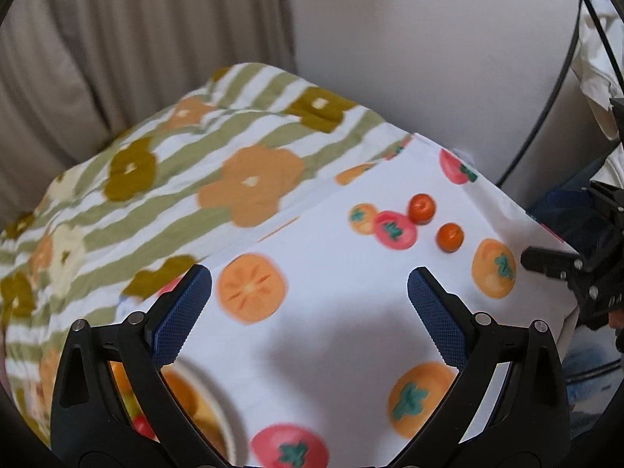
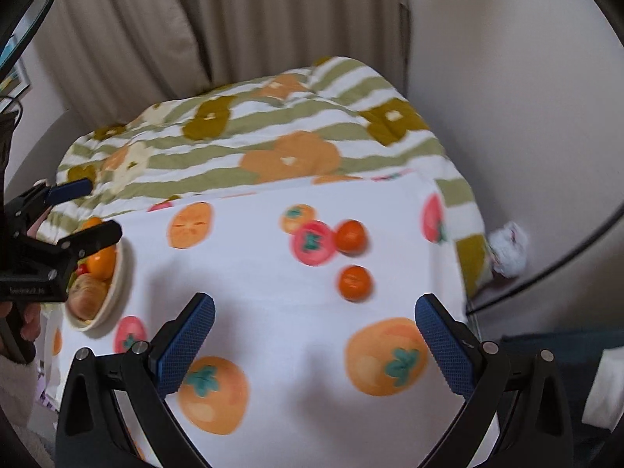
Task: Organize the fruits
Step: 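Reach the left tool to a mandarin while the right tool reaches another mandarin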
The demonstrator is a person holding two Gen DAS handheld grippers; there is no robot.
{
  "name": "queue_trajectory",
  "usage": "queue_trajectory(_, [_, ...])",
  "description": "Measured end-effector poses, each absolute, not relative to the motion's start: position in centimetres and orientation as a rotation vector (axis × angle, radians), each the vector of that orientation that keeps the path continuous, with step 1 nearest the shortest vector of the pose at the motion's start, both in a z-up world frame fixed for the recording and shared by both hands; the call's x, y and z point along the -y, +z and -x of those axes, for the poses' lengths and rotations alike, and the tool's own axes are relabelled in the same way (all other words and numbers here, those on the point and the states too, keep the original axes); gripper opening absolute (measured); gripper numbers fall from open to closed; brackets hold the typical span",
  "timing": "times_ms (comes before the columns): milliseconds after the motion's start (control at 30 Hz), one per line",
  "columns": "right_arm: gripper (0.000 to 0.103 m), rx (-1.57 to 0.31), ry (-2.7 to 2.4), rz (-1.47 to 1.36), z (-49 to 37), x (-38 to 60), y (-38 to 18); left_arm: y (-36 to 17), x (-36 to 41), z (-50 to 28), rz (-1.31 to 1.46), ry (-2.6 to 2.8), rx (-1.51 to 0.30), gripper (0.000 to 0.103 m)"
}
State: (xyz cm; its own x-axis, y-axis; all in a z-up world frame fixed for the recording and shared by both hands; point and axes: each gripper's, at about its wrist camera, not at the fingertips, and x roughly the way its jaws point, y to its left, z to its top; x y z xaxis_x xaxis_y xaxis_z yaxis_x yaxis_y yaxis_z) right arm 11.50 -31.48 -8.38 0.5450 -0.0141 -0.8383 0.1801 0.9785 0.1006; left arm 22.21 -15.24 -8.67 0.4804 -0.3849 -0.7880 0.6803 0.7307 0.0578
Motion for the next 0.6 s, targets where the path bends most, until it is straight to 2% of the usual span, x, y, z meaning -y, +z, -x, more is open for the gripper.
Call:
queue_trajectory(433, [0.103,-0.987,-0.163,-0.216,-10.1,34.1,-13.4,-14.4,26.9,-24.3,-0.505,-0.857,-0.918,0.103])
queue_trajectory(600, [0.096,-0.988,-0.146,-0.221,-10.5,33.9,-15.2,-16.7,29.8,-25.2,-0.537,-0.901,-0.956,0.096])
